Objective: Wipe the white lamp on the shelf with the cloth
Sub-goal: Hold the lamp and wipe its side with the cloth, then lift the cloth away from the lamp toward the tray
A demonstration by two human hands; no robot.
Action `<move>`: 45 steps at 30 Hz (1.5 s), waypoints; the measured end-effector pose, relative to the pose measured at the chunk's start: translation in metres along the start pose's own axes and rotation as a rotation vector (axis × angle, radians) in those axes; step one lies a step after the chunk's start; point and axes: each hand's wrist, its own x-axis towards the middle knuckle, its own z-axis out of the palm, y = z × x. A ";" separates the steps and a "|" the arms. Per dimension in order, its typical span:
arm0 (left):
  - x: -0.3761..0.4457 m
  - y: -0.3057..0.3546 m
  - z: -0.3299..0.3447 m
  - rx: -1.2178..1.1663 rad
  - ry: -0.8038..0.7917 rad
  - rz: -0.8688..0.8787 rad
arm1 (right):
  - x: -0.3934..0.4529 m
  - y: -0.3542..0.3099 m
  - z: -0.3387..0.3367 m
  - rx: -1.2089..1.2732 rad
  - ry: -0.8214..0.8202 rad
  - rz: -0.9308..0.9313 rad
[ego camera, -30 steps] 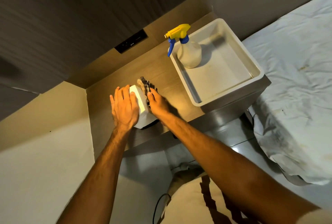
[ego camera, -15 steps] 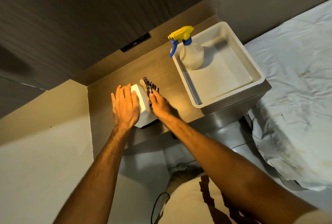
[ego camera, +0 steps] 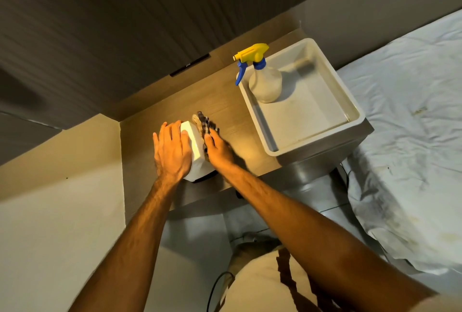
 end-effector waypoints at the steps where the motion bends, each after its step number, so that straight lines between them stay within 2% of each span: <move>1: 0.000 0.000 0.000 -0.002 -0.001 -0.002 | -0.007 0.006 0.001 -0.011 0.007 0.024; 5: 0.001 0.001 -0.001 -0.003 -0.002 -0.008 | -0.054 0.019 0.011 -0.015 0.074 -0.077; 8: 0.001 0.000 -0.001 0.009 -0.014 0.008 | -0.040 -0.004 0.012 -0.002 0.074 -0.158; 12: 0.001 0.000 0.000 0.020 -0.017 0.008 | -0.004 -0.024 0.003 -0.037 -0.030 -0.085; 16: -0.001 0.003 -0.001 0.006 -0.007 -0.001 | -0.016 -0.002 -0.004 -0.086 0.005 0.026; 20: -0.001 0.004 -0.003 -0.006 -0.004 0.000 | -0.056 0.009 0.006 0.017 0.038 -0.067; 24: 0.000 0.002 -0.002 0.027 -0.023 0.019 | -0.030 -0.018 0.013 -0.006 0.043 -0.127; 28: -0.001 0.004 -0.002 0.002 -0.005 -0.008 | 0.000 -0.015 0.005 -0.065 0.041 -0.048; 32: 0.001 0.003 -0.001 0.012 -0.015 -0.014 | -0.018 0.012 -0.002 -0.125 0.074 0.030; 36: 0.002 0.000 0.002 0.024 -0.011 0.003 | -0.057 0.015 -0.006 -0.210 0.141 -0.025; 39: 0.003 0.000 0.003 0.022 0.003 0.015 | -0.084 -0.008 -0.022 -0.150 0.072 -0.081; 42: 0.001 0.001 -0.002 0.006 0.012 0.034 | -0.103 -0.041 -0.064 -0.035 -0.014 -0.186; 45: -0.006 0.007 -0.006 0.014 0.145 0.027 | -0.106 -0.064 -0.130 -0.142 0.078 -0.367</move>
